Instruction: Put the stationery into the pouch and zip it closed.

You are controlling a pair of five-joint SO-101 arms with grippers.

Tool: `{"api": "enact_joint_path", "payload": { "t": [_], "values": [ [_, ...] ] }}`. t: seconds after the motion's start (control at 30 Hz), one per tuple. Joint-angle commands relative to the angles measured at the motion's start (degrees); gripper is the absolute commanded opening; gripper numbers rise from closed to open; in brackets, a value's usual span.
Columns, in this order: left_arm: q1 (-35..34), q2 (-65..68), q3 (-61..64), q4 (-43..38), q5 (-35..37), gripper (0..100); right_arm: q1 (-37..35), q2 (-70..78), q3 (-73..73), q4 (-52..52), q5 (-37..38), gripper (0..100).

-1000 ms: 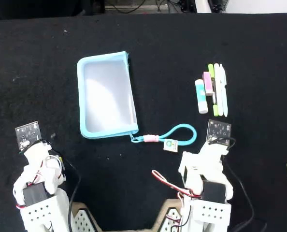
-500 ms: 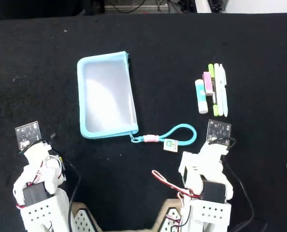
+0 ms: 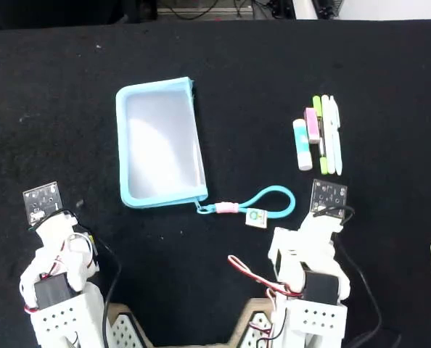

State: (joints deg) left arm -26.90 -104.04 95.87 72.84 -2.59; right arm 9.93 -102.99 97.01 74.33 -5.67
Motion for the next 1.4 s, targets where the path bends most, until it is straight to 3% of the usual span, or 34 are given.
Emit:
{"api": "enact_joint_path", "payload": {
  "t": [0.0, 0.6, 0.77, 0.93, 1.03, 1.1, 1.27, 1.37],
  "values": [
    [0.04, -0.44, 1.45, 0.18, 0.44, 9, 0.79, -5.49, -0.48, 0.35, -0.26, 3.0],
    [0.40, -0.44, 1.45, 0.18, 0.44, 9, 0.53, -5.49, -0.48, -0.53, -0.18, 3.2],
    [1.01, -0.44, 1.45, 0.18, 0.44, 9, -7.12, -5.49, -0.48, -8.18, -0.18, 3.2],
    [8.22, -0.44, 1.45, -0.09, 0.44, 9, -16.00, -5.49, -0.48, -10.99, -0.18, 3.2],
    [12.53, -0.44, 1.45, -2.81, 0.26, 9, -17.32, -5.49, -0.48, -12.48, 0.79, 3.2],
    [14.29, -0.44, 1.45, -4.57, 0.18, 9, -17.32, -5.49, -0.48, -13.36, 6.24, 3.3],
    [14.64, -0.44, 1.45, -5.45, 0.09, 9, -14.59, -5.49, -0.48, -13.45, 31.74, 3.3],
    [14.46, -0.44, 1.54, -5.45, -0.44, 9, -13.19, -5.58, -0.92, -15.38, 41.32, 3.3]
  ]
}}
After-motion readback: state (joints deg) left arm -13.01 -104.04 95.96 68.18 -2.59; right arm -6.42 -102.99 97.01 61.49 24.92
